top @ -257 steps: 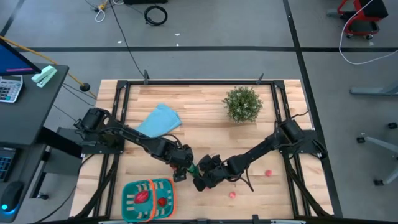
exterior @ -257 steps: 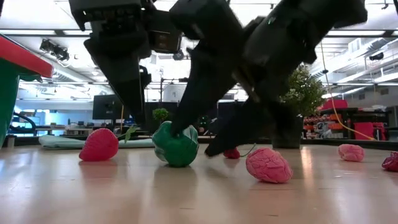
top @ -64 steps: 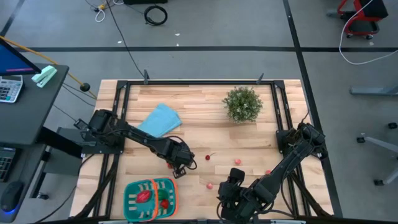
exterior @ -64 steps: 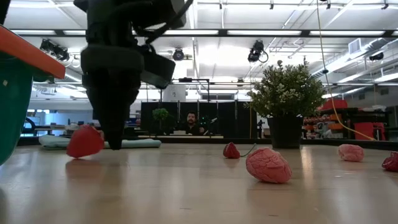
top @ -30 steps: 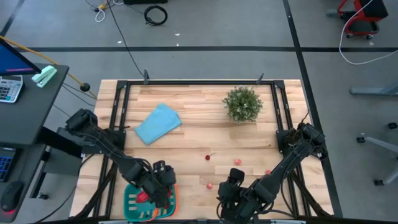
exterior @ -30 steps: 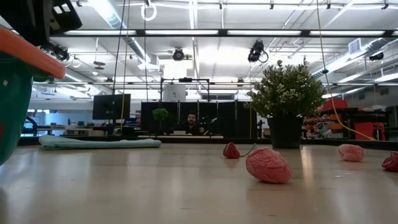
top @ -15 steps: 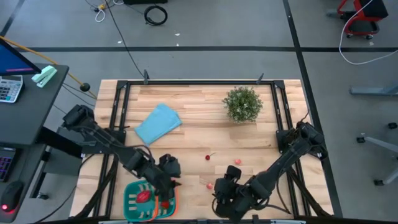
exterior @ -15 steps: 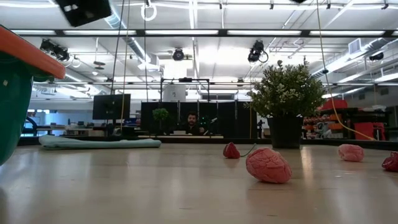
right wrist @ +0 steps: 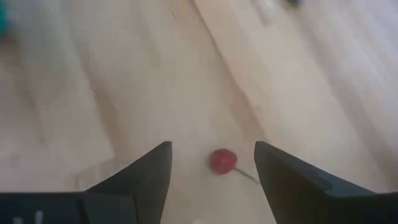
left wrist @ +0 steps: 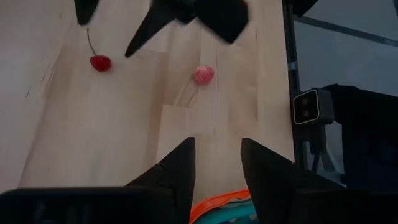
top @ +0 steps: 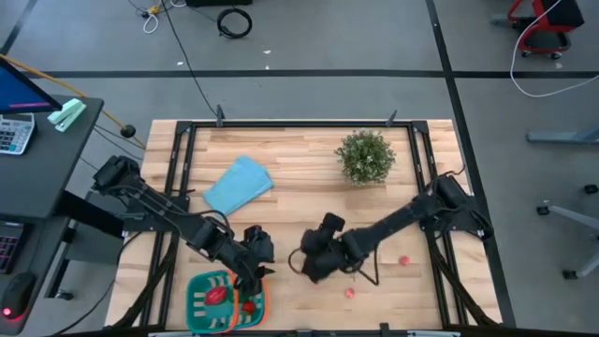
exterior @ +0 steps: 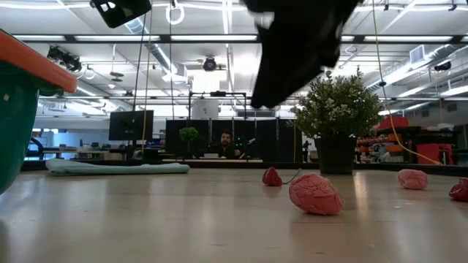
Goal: Pick and placing Produce into tupperware
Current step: Put the red cherry into the blue basket
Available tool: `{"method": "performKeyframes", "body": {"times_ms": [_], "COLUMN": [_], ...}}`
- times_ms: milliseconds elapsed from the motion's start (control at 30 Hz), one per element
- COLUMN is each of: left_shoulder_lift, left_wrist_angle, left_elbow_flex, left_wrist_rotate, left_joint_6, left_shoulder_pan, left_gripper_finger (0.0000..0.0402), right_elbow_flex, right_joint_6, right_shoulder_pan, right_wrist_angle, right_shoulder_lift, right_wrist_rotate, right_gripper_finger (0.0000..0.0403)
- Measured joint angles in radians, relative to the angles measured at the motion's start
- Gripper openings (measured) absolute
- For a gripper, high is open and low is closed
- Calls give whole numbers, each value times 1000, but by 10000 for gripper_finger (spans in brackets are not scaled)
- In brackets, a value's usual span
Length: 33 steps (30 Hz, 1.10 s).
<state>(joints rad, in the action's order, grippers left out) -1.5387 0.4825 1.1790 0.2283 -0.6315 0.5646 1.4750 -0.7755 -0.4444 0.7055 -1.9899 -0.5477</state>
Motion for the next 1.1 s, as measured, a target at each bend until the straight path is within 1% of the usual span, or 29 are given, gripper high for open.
{"method": "performKeyframes", "body": {"times_ms": [67,133,267,367,567,667,733,833,967,1100], "left_shoulder_lift": [0,0,0,0,0,0,0,0,0,0], "left_wrist_angle": [4,3,1,1,1,1,1,0,0,0], "left_elbow_flex": [0,0,0,0,0,0,0,0,0,0], "left_wrist_rotate": [0,0,0,0,0,0,0,0,0,0], "left_joint_6": [0,0,38,59,68,68,68,68,68,68], "left_shoulder_pan": [2,2,2,-1,-1,-1,-1,-1,-2,-6], "left_gripper_finger": [139,139,132,127,128,130,128,122,117,118], "right_elbow_flex": [-75,-130,-155,-158,-158,-175,-201,-254,-316,-353], "right_joint_6": [-44,-69,-69,-63,-78,-85,-90,-108,-109,-116], "right_shoulder_pan": [33,57,82,83,61,53,52,55,58,62], "right_wrist_angle": [-83,-106,-138,-141,-165,-193,-211,-314,-397,-417], "right_shoulder_lift": [2,-3,1,0,0,-6,-8,-8,-8,-6], "right_wrist_rotate": [61,84,59,62,53,27,6,3,3,-7], "right_gripper_finger": [238,237,234,232,231,230,228,225,219,209]}}
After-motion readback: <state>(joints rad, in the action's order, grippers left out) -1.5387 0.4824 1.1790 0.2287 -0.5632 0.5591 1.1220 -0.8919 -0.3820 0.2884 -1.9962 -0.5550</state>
